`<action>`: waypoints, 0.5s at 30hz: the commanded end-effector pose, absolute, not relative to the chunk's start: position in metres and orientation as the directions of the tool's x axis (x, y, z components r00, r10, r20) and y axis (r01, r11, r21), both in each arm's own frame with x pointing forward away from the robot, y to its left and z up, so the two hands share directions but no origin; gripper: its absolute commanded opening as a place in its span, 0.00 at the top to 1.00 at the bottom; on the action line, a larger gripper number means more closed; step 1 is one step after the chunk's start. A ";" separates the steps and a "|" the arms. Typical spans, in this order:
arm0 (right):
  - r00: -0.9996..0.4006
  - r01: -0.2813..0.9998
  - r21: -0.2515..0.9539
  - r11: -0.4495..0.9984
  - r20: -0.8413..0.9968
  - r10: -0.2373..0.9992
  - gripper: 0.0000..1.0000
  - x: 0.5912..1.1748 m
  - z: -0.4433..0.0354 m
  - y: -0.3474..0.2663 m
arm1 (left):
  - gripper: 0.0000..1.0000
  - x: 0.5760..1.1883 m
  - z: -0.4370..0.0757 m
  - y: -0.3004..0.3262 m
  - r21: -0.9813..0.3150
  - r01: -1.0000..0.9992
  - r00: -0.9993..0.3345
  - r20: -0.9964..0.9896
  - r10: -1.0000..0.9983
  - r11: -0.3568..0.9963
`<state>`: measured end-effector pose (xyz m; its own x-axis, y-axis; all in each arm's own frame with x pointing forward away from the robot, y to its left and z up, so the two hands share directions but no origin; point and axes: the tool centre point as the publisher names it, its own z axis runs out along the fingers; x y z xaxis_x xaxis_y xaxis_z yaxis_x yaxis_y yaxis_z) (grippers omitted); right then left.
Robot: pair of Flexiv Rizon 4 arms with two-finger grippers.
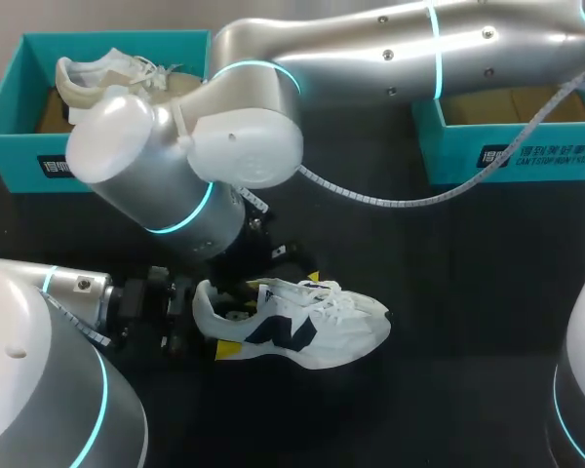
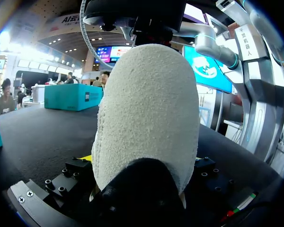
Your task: Take the shoe out of the shoebox, open the shoe tongue, remove and reinsert the insole, then place the shoe into the shoebox
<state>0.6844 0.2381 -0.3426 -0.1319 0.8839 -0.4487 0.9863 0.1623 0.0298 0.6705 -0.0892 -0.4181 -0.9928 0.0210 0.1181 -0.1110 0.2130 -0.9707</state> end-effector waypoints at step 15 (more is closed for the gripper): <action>0.517 0.853 0.286 -0.437 -0.347 0.782 0.00 0.669 -0.339 0.225 | 1.00 0.672 -0.423 -0.090 -0.971 -0.112 -0.993 0.118 0.019 0.213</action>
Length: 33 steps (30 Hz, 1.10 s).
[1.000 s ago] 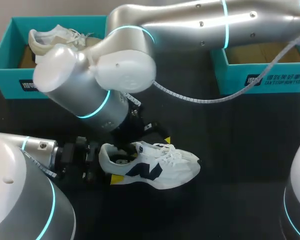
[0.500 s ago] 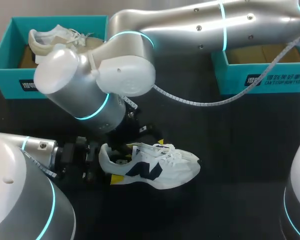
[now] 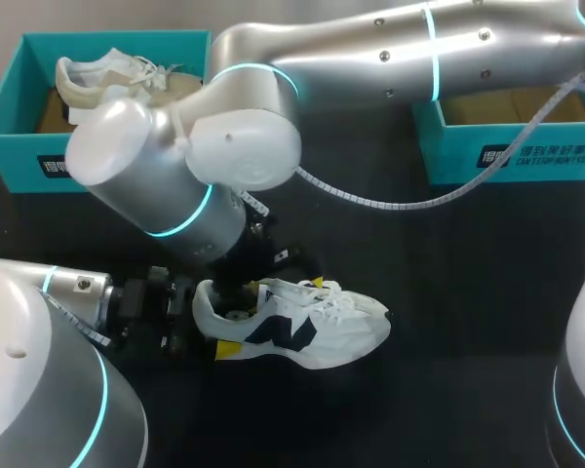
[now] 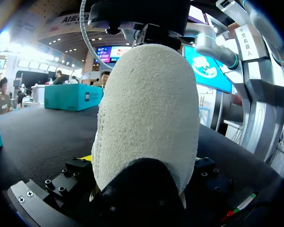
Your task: Take the shoe out of the shoebox, open the shoe tongue, remove and reinsert the insole, then place the shoe into the shoebox
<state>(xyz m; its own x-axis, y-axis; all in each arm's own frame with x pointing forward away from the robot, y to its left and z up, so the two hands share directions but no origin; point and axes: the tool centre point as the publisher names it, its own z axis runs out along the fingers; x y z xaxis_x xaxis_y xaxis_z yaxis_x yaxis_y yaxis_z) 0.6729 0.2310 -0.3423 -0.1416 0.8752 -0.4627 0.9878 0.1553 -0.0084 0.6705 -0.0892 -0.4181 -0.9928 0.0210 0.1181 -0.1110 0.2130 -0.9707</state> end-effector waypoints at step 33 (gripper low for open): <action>0.476 0.879 0.131 -0.458 -0.214 0.853 0.13 0.660 -0.327 0.206 | 1.00 0.672 -0.423 -0.090 -0.971 -0.112 -0.993 0.118 0.019 0.213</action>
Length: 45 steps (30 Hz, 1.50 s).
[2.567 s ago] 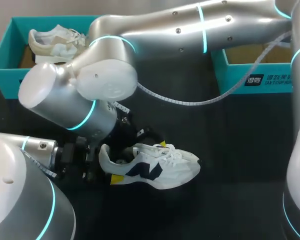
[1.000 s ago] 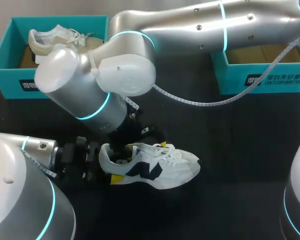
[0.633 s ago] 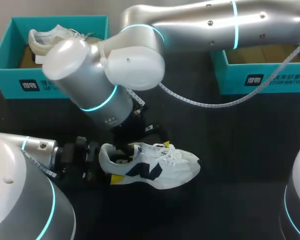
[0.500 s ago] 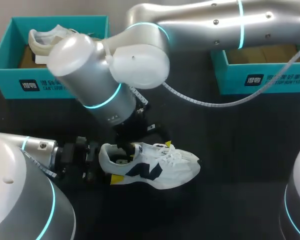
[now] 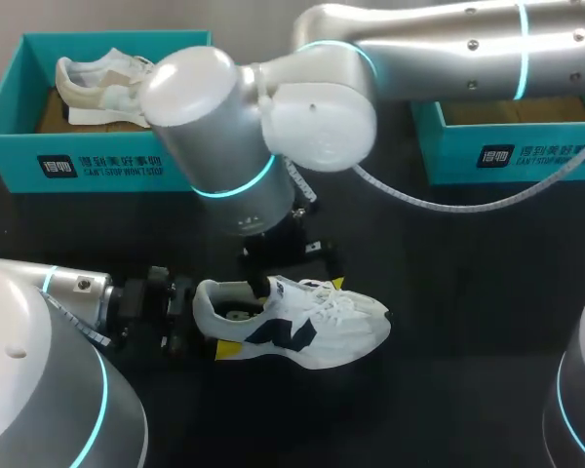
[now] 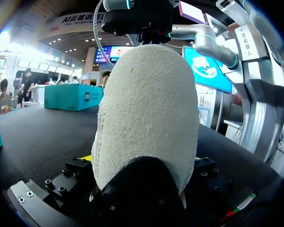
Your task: Take the shoe out of the shoebox, open the shoe tongue, remove and reinsert the insole, then place the shoe into the shoebox
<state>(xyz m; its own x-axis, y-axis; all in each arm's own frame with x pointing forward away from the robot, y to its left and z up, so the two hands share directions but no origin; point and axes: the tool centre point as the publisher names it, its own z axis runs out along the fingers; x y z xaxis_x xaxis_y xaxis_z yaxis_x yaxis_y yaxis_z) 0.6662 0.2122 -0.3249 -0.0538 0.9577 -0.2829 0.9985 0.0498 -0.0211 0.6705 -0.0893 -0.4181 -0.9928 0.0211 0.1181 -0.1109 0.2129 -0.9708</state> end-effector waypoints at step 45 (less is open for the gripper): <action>0.359 0.933 0.044 -0.357 -0.180 0.916 0.65 0.647 -0.301 0.226 | 1.00 0.672 -0.423 -0.090 -0.971 -0.112 -0.993 0.118 0.019 0.213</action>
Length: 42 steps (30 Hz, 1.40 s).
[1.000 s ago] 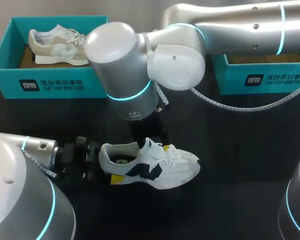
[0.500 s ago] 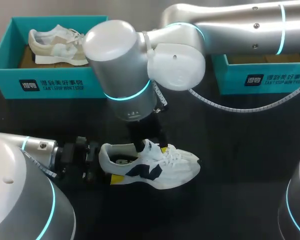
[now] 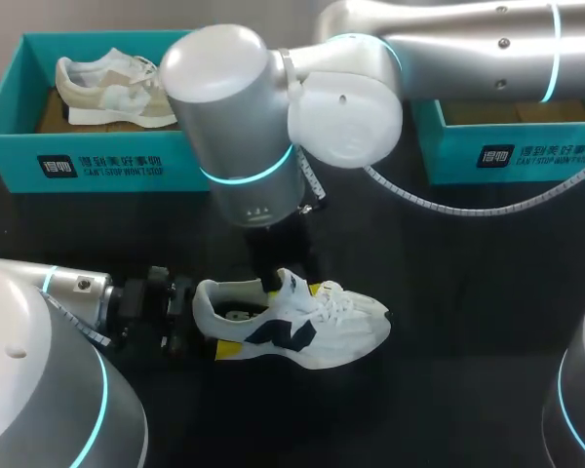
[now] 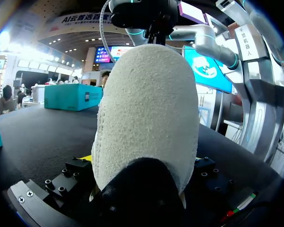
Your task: Take the shoe out of the shoebox, open the shoe tongue, remove and reinsert the insole, then place the shoe into the shoebox
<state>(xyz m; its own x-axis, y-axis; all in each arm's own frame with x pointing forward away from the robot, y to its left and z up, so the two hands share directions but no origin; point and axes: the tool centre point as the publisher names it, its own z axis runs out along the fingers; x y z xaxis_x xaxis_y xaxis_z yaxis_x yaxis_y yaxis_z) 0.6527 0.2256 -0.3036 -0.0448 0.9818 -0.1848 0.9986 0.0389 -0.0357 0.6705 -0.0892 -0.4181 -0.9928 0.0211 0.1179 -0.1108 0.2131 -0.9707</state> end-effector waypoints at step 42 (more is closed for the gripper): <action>0.158 0.987 -0.013 -0.159 0.198 0.967 1.00 0.641 -0.294 0.154 | 1.00 0.672 -0.423 -0.090 -0.971 -0.112 -0.993 0.118 0.019 0.213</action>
<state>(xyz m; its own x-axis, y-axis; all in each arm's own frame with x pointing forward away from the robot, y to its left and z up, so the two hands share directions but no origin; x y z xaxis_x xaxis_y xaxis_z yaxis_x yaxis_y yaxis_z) 0.6454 0.1770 -0.2933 0.1723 0.9777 0.1197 0.9850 -0.1720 -0.0136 0.6706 -0.0893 -0.4181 -0.9928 0.0210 0.1180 -0.1109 0.2130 -0.9707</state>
